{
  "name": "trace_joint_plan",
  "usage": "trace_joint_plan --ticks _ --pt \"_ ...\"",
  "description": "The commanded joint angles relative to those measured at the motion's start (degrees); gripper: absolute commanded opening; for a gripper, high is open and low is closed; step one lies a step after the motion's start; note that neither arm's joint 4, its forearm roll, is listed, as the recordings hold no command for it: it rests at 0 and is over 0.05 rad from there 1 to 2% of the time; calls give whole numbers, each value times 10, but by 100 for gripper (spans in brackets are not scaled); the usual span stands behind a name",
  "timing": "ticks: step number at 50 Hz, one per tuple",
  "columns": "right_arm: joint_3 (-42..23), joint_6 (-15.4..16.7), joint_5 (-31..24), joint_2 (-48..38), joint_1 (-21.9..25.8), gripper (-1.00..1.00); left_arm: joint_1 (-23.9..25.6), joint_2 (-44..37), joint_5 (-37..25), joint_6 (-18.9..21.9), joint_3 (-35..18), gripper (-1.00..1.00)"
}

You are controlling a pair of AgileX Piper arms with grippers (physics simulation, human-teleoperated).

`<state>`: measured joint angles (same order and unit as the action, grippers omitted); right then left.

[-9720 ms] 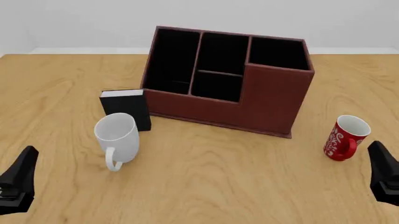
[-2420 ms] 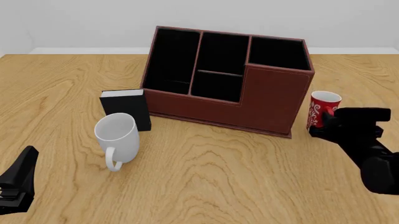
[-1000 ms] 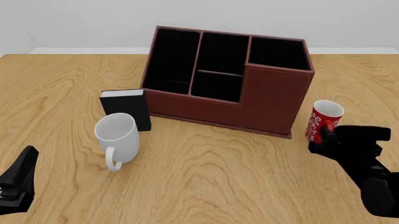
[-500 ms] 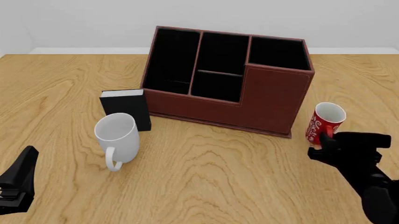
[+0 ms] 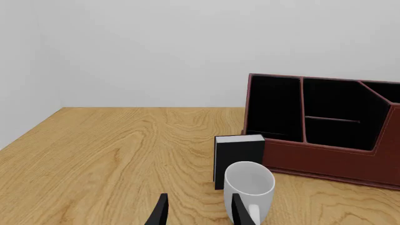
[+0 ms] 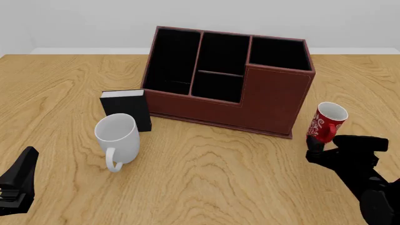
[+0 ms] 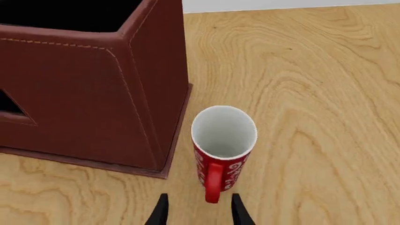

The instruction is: Pick up the red mug and place it to the right of the caddy.

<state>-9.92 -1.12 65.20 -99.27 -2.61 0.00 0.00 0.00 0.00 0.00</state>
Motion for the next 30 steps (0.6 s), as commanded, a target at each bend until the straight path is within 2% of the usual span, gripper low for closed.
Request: trace_joint_plan --ticks 1,18,24,30 --pt "7 -12 -3 -8 8 100 0 0 0 0 0 100" --pt "23 -14 5 4 4 100 0 0 0 0 0 100" --pt "44 -13 -7 45 -1 100 0 0 0 0 0 100" --pt "83 -18 -37 133 -12 100 0 0 0 0 0 100"
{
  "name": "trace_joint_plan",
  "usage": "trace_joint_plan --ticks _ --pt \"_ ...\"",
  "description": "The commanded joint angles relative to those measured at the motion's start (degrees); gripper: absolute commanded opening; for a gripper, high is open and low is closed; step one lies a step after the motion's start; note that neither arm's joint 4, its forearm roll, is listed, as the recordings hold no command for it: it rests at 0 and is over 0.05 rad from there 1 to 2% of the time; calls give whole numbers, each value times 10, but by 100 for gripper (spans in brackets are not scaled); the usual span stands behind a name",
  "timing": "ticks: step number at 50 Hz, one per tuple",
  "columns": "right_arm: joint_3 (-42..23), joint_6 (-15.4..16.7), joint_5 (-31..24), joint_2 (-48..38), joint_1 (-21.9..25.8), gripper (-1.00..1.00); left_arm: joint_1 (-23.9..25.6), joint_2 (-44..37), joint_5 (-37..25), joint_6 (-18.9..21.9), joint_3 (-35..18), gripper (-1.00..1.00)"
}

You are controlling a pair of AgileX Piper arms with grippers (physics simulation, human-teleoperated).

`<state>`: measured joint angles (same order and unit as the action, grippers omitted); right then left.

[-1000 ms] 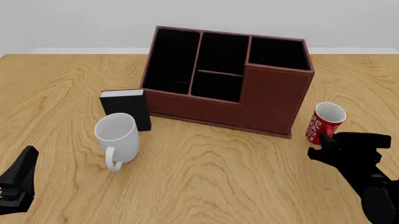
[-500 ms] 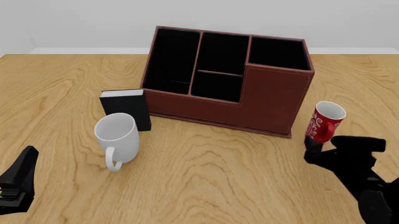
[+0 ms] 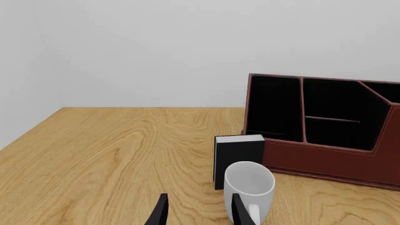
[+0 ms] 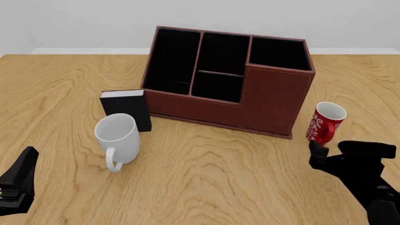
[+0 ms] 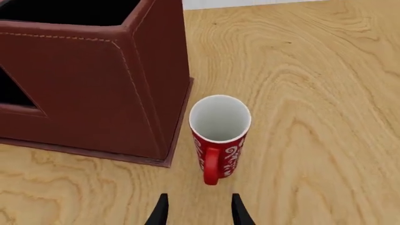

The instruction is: Pick up the red mug and place it to the right of the caddy.

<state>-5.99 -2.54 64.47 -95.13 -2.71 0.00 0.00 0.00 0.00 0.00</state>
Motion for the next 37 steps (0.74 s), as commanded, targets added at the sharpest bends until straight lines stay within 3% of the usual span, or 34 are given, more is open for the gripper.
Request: trace_joint_plan --ticks 1,4,5,11,12,13,16,32,34,37 --pt "56 -4 -47 127 -12 100 0 0 0 0 0 100" --pt "60 -5 -115 210 -12 100 0 0 0 0 0 100" --pt "60 -2 -164 264 -13 100 0 0 0 0 0 100" --pt "60 -5 -511 642 -10 100 0 0 0 0 0 100" --pt "60 -7 -611 748 -8 100 0 0 0 0 0 100" --pt "60 -11 -670 812 -6 100 0 0 0 0 0 100" --pt "59 -3 -794 951 -1 100 0 0 0 0 0 100" --pt "-39 2 -841 951 28 100 0 0 0 0 0 100" --pt "-57 21 -846 951 37 100 0 0 0 0 0 100" --pt "-63 17 -846 951 46 100 0 0 0 0 0 100"
